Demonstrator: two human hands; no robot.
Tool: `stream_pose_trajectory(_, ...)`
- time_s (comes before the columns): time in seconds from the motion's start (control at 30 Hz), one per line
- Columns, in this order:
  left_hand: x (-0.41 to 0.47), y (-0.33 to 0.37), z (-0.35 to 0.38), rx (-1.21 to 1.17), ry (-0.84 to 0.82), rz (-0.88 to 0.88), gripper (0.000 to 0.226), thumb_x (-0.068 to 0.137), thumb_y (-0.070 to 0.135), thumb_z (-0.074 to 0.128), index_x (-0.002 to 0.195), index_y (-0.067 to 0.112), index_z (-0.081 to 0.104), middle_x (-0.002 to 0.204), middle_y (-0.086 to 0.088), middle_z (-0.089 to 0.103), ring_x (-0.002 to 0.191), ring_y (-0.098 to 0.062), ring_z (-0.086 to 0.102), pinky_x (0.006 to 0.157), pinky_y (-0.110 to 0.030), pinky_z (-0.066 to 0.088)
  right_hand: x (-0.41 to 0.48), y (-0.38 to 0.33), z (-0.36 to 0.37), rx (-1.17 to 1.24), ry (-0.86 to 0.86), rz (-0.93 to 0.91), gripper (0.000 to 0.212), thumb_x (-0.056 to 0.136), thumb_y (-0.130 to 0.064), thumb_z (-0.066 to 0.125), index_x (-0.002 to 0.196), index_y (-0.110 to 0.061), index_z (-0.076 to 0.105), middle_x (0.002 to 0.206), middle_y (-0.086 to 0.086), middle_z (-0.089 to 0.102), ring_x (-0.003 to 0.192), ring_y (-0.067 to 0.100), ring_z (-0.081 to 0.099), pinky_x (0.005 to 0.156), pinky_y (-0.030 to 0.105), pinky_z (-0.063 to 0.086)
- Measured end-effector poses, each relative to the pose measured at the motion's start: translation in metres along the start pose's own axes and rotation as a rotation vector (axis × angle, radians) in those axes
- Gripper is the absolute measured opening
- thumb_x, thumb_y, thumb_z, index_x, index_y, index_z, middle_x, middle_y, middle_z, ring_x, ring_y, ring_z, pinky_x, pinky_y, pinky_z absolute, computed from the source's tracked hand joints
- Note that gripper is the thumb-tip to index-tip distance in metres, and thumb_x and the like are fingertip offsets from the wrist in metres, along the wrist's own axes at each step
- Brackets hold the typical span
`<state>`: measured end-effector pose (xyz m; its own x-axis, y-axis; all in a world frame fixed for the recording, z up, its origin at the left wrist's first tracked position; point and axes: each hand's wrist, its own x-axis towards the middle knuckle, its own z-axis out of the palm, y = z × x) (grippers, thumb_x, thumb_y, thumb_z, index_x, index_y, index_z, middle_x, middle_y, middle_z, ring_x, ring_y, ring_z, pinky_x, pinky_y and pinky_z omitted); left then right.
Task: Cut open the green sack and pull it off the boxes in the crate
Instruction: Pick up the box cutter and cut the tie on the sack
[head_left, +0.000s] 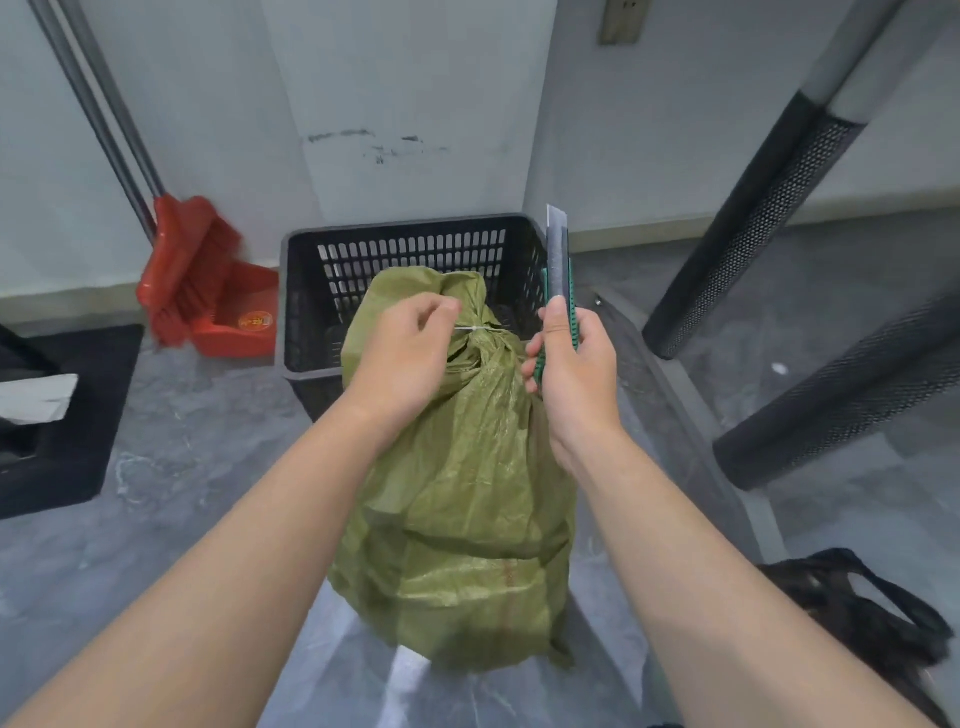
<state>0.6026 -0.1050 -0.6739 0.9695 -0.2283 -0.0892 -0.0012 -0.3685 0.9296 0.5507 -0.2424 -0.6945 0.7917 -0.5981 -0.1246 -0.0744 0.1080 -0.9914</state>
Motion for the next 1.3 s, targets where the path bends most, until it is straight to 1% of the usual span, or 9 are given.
stream_pose_trajectory(0.13, 0.021, -0.028, 0.027, 0.140, 0.041, 0.050, 0.027, 0.105, 0.012, 0.052, 0.121, 0.017, 0.073, 0.115, 0.006, 0.070, 0.104, -0.008, 0.063, 0.099, -0.028, 0.050, 0.007, 0.030, -0.007, 0.046, 0.064, -0.018, 0.040, 0.111, -0.041, 0.037, 0.099, -0.008, 0.056, 0.078, 0.005, 0.060, 0.057, 0.013, 0.053, 0.048, 0.025, 0.044)
stream_pose_trajectory(0.47, 0.064, -0.036, 0.052, 0.237, 0.139, -0.030, 0.019, 0.099, 0.008, 0.065, 0.111, 0.016, 0.076, 0.114, -0.001, 0.073, 0.109, -0.020, 0.067, 0.104, -0.040, 0.052, 0.016, 0.042, -0.020, 0.019, 0.067, 0.005, 0.023, 0.110, -0.030, 0.044, 0.107, -0.016, 0.062, 0.093, 0.009, 0.070, 0.063, 0.013, 0.064, 0.059, 0.028, 0.055)
stream_pose_trajectory(0.6, 0.069, -0.041, 0.057, 0.324, 0.107, 0.029, 0.014, 0.091, 0.010, 0.078, 0.103, 0.016, 0.075, 0.085, 0.003, 0.072, 0.079, -0.012, 0.066, 0.075, -0.026, 0.054, 0.026, 0.040, -0.016, 0.050, 0.046, 0.004, 0.016, 0.108, -0.028, 0.051, 0.113, -0.016, 0.060, 0.095, 0.009, 0.069, 0.066, 0.015, 0.065, 0.065, 0.033, 0.060)
stream_pose_trajectory(0.67, 0.065, -0.045, 0.058, 0.351, 0.063, 0.061, 0.013, 0.091, 0.008, 0.077, 0.099, 0.018, 0.074, 0.078, 0.001, 0.073, 0.069, -0.009, 0.067, 0.065, -0.022, 0.050, 0.029, 0.039, -0.016, 0.066, 0.028, 0.003, 0.009, 0.106, -0.025, 0.055, 0.113, -0.021, 0.059, 0.097, 0.010, 0.068, 0.066, 0.015, 0.065, 0.064, 0.032, 0.060)
stream_pose_trajectory(0.8, 0.054, -0.044, 0.062, 0.500, -0.024, 0.115, 0.014, 0.095, 0.009, 0.071, 0.104, 0.017, 0.078, 0.096, -0.002, 0.076, 0.086, -0.019, 0.071, 0.087, -0.038, 0.059, 0.031, 0.038, -0.023, -0.043, 0.014, -0.035, 0.019, 0.094, -0.015, 0.060, 0.108, -0.028, 0.057, 0.092, 0.004, 0.064, 0.060, 0.009, 0.061, 0.060, 0.030, 0.055)
stream_pose_trajectory(0.93, 0.040, -0.040, 0.063, 0.628, -0.021, 0.186, 0.027, 0.100, 0.000, 0.060, 0.119, 0.013, 0.075, 0.119, -0.006, 0.073, 0.103, -0.021, 0.066, 0.093, -0.034, 0.051, 0.032, 0.032, -0.038, -0.355, -0.010, -0.153, 0.023, 0.091, -0.020, 0.064, 0.111, -0.030, 0.062, 0.087, -0.013, 0.063, 0.065, -0.005, 0.059, 0.062, 0.017, 0.044)
stream_pose_trajectory(1.1, 0.021, -0.038, 0.050, 0.635, -0.031, 0.289, 0.019, 0.105, 0.009, 0.052, 0.107, 0.016, 0.070, 0.106, -0.006, 0.061, 0.096, -0.027, 0.061, 0.083, -0.036, 0.048, 0.036, 0.038, -0.043, -0.438, -0.138, -0.194, 0.021, 0.086, -0.021, 0.078, 0.105, -0.029, 0.071, 0.101, -0.015, 0.072, 0.097, -0.001, 0.065, 0.085, 0.024, 0.050)
stream_pose_trajectory(1.23, 0.007, -0.032, 0.031, 0.588, -0.070, 0.259, 0.016, 0.108, 0.016, 0.047, 0.105, 0.018, 0.062, 0.101, -0.002, 0.055, 0.090, -0.022, 0.054, 0.076, -0.030, 0.038, 0.027, 0.044, -0.036, -0.295, -0.309, -0.209, 0.020, 0.082, -0.013, 0.085, 0.096, -0.022, 0.074, 0.097, -0.004, 0.078, 0.097, 0.010, 0.072, 0.096, 0.035, 0.057)
stream_pose_trajectory(1.3, 0.003, -0.030, 0.021, 0.485, -0.101, 0.217, 0.019, 0.109, 0.021, 0.045, 0.100, 0.017, 0.060, 0.083, 0.003, 0.054, 0.072, -0.014, 0.051, 0.060, -0.027, 0.034, 0.022, 0.045, -0.029, -0.259, -0.337, -0.270, 0.021, 0.081, -0.012, 0.087, 0.093, -0.024, 0.074, 0.097, -0.004, 0.078, 0.096, 0.012, 0.073, 0.096, 0.036, 0.057)
